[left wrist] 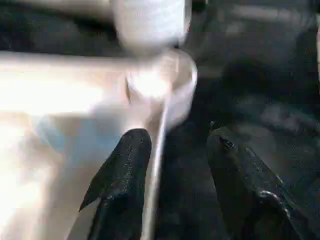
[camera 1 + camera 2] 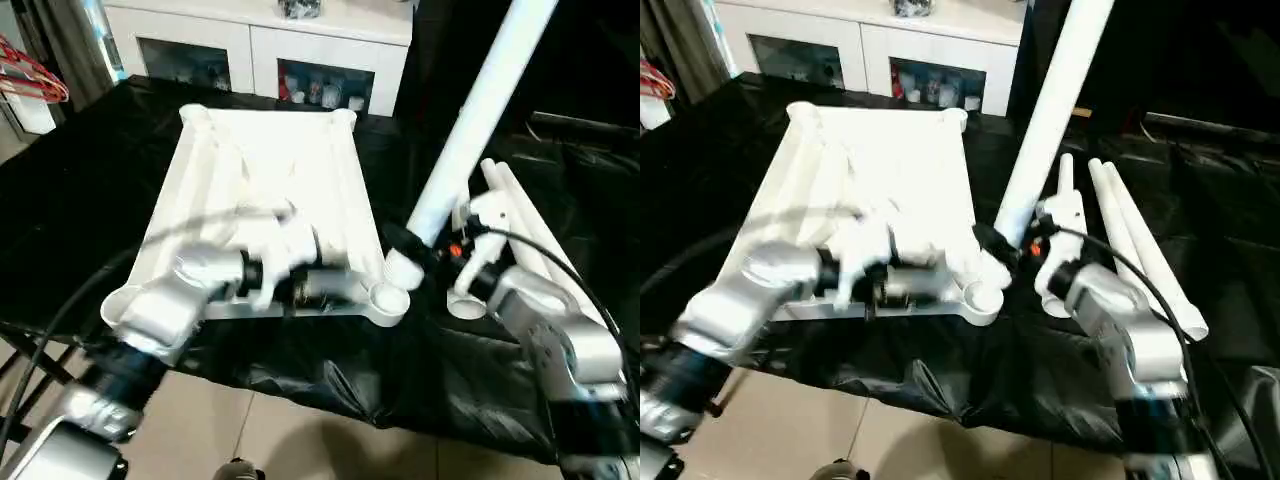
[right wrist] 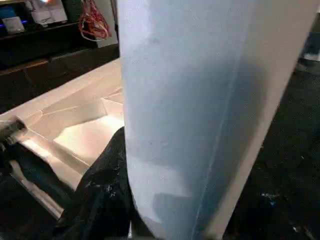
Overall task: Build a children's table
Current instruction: Pick table leg, then insert table leg to table base
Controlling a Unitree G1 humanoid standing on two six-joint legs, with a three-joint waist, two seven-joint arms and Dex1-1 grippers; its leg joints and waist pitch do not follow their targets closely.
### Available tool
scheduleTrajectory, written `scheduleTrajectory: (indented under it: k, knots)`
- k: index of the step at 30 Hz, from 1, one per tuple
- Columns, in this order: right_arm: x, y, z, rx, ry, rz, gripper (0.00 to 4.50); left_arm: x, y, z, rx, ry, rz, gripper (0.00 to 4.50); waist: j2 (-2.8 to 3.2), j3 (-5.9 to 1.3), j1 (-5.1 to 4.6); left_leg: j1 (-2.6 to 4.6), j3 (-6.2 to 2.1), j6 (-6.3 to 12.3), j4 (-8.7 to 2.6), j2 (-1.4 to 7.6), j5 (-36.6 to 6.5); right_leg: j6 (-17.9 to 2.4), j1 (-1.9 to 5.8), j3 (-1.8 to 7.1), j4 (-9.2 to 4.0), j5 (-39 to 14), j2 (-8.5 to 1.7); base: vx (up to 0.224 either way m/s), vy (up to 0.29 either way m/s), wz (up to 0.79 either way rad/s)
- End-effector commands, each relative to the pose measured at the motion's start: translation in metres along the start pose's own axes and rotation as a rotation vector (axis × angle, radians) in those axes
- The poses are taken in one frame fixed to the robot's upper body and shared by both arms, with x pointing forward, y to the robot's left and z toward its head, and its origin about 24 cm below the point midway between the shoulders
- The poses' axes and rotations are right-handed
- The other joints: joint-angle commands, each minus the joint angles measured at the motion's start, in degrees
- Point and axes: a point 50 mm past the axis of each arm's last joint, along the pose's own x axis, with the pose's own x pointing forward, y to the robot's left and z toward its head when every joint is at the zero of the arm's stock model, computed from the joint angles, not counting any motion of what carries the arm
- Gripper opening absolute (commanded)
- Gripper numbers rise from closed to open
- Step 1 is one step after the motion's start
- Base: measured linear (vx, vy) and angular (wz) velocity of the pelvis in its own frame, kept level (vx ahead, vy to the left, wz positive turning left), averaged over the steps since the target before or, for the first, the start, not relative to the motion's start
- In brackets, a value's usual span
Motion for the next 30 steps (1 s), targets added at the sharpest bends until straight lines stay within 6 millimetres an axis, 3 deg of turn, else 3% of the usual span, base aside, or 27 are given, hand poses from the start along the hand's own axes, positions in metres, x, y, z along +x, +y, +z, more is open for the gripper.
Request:
scheduleTrajectory:
  k: [1,5,6,8,11,16,20,22,28,30]
  knots:
    - [-0.004,0.002,0.006,-0.042,-0.012,-0.010,1.89,0.004,0.000,0.000,0.007,0.008,-0.013,1.80,1.06,-4.35,-0.21,0.95,-0.26,-3.09,-4.53,1.32,-13.5,-9.7,2.83,2.01,-4.21,-9.5,-2.86,0.000,0.000,0.00]
    - [-0.005,0.005,0.004,-0.043,-0.009,-0.006,1.89,0.007,0.006,-0.008,0.030,0.068,0.023,1.65,1.25,-4.35,-0.48,0.89,-0.22,-2.27,-4.40,1.17,-13.5,-10.6,3.00,1.96,-4.25,-8.0,-2.70,0.000,0.000,0.00]
    - [-0.005,0.005,0.004,-0.043,-0.009,-0.006,1.89,0.007,0.008,-0.008,0.035,0.071,0.034,1.42,1.10,-4.33,-0.63,0.79,-0.22,-2.03,-4.41,1.11,-13.6,-10.4,3.15,1.96,-4.34,-8.9,-2.77,0.000,0.000,0.00]
    - [-0.006,0.006,0.003,-0.042,-0.009,-0.006,1.89,0.007,0.012,-0.008,0.046,0.069,0.048,1.38,1.49,-4.32,-0.73,0.82,-0.20,-1.87,-4.36,1.10,-14.0,-10.3,3.02,1.99,-4.61,-10.7,-2.85,0.000,0.000,0.00]
    - [-0.006,0.007,0.003,-0.044,-0.006,-0.005,1.89,0.005,0.016,-0.007,0.043,0.070,0.051,1.05,1.48,-4.28,-0.77,0.82,-0.25,-1.84,-4.41,1.22,-14.1,-10.6,2.97,1.98,-4.57,-10.9,-2.86,0.000,0.000,0.00]
    - [-0.007,0.009,0.003,-0.047,-0.001,0.004,1.89,0.003,0.017,-0.011,0.040,0.092,0.023,0.57,1.80,-4.42,-0.86,0.82,-0.24,-1.52,-4.35,1.21,-13.5,-11.2,3.04,1.98,-4.35,-8.9,-2.81,0.000,0.000,0.00]
    - [-0.007,0.009,0.003,-0.048,0.009,0.018,1.89,0.002,0.015,-0.015,0.043,0.118,-0.008,0.44,1.90,-4.41,-0.81,0.89,-0.24,-1.60,-4.39,1.28,-14.2,-11.5,2.98,1.99,-4.42,-10.0,-2.91,0.000,0.000,0.00]
    - [-0.006,0.010,0.003,-0.051,0.013,0.028,1.89,0.002,0.015,-0.017,0.040,0.122,-0.015,0.16,1.89,-4.41,-0.87,0.90,-0.25,-1.63,-4.43,1.29,-14.3,-11.5,3.01,1.99,-4.42,-9.9,-2.88,0.000,0.000,0.00]
    - [-0.002,0.012,0.002,-0.054,0.057,0.087,1.89,0.002,0.015,-0.015,0.024,0.112,-0.003,0.00,1.27,-4.40,-0.97,0.80,-0.13,-0.88,-4.37,1.31,-13.2,-11.9,3.11,2.00,-4.32,-9.1,-2.96,0.000,0.000,0.00]
    - [-0.001,0.011,-0.001,-0.057,0.079,0.092,1.89,0.004,0.014,-0.011,-0.002,0.080,0.005,0.00,1.32,-4.30,-0.96,0.83,-0.06,-0.93,-4.34,1.31,-13.4,-11.8,3.02,2.04,-4.44,-10.7,-3.02,0.000,0.000,0.00]
